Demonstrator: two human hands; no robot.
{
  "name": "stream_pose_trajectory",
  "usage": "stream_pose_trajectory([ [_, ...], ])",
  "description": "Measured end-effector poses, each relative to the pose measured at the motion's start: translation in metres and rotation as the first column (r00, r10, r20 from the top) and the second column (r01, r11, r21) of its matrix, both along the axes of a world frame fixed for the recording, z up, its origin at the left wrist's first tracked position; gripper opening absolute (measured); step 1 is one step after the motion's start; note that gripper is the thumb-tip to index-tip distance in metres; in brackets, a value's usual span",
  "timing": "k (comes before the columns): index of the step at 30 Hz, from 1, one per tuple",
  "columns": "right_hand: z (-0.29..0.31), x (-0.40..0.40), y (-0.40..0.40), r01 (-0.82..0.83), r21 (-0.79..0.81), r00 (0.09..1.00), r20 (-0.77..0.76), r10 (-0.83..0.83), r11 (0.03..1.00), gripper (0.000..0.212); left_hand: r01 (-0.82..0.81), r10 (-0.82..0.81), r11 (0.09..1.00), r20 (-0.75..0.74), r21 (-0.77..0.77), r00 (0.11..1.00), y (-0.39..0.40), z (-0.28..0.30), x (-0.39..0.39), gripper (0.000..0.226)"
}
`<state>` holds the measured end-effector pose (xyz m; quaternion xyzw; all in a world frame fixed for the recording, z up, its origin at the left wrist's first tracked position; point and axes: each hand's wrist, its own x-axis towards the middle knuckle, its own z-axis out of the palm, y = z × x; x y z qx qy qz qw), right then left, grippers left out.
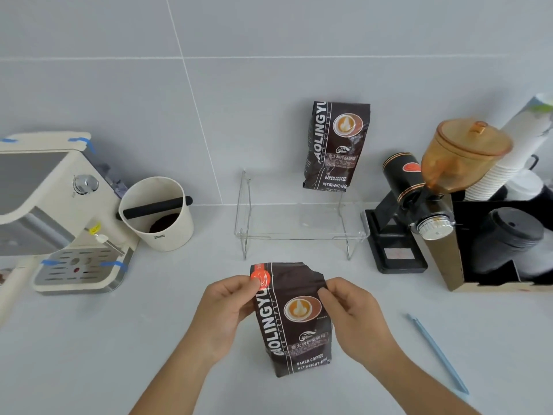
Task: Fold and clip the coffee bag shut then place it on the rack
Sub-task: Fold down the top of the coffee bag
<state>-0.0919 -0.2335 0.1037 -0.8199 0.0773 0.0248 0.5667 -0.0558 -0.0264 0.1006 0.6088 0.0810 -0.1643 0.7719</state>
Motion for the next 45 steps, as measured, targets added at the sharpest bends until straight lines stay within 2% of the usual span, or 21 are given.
stream_pose_trajectory([
  [5, 0.011, -0.009, -0.012, 0.027, -0.002, 0.999, 0.027, -0.027, 1.0, 0.037, 0.007, -0.01, 1.0, 0.109, 0.026, 0.994, -0.013, 0.008, -0.003, 0.028],
  [9, 0.008, -0.011, -0.018, 0.05, 0.025, 0.999, 0.02, -0.05, 0.998, 0.038, 0.031, -0.049, 0.994, 0.19, 0.102, 0.981, -0.018, 0.005, -0.004, 0.04],
  [15, 0.015, -0.008, -0.024, 0.029, 0.111, 0.999, 0.012, -0.03, 0.993, 0.031, 0.018, -0.056, 0.988, 0.246, 0.154, 0.968, -0.02, 0.009, -0.011, 0.015],
  [18, 0.026, -0.001, -0.025, 0.01, 0.123, 0.999, 0.049, -0.016, 0.992, 0.041, 0.018, -0.062, 0.986, 0.269, 0.164, 0.961, -0.019, 0.014, -0.01, 0.023],
  [23, 0.039, 0.012, -0.017, -0.064, -0.087, 0.989, 0.129, 0.075, 0.994, 0.041, 0.011, -0.069, 0.98, 0.289, 0.199, 0.955, -0.019, 0.016, -0.009, 0.029],
  [28, 0.041, 0.014, -0.008, -0.06, -0.13, 0.988, 0.137, 0.078, 0.99, 0.036, -0.064, -0.028, 0.958, 0.314, 0.279, 0.949, -0.017, 0.021, -0.014, 0.025],
  [33, 0.043, 0.014, -0.002, -0.048, -0.255, 0.978, 0.185, 0.097, 0.966, 0.025, -0.047, -0.075, 0.927, 0.306, 0.373, 0.949, -0.012, 0.024, -0.016, 0.055],
  [38, 0.044, 0.011, -0.001, -0.058, -0.323, 0.961, 0.237, 0.14, 0.945, 0.017, -0.097, -0.094, 0.88, 0.372, 0.465, 0.924, -0.01, 0.027, -0.016, 0.029],
  [45, 0.045, 0.01, -0.003, -0.105, -0.366, 0.957, 0.214, 0.194, 0.925, 0.01, -0.137, -0.201, 0.795, 0.47, 0.592, 0.859, -0.005, 0.027, -0.012, 0.012],
])
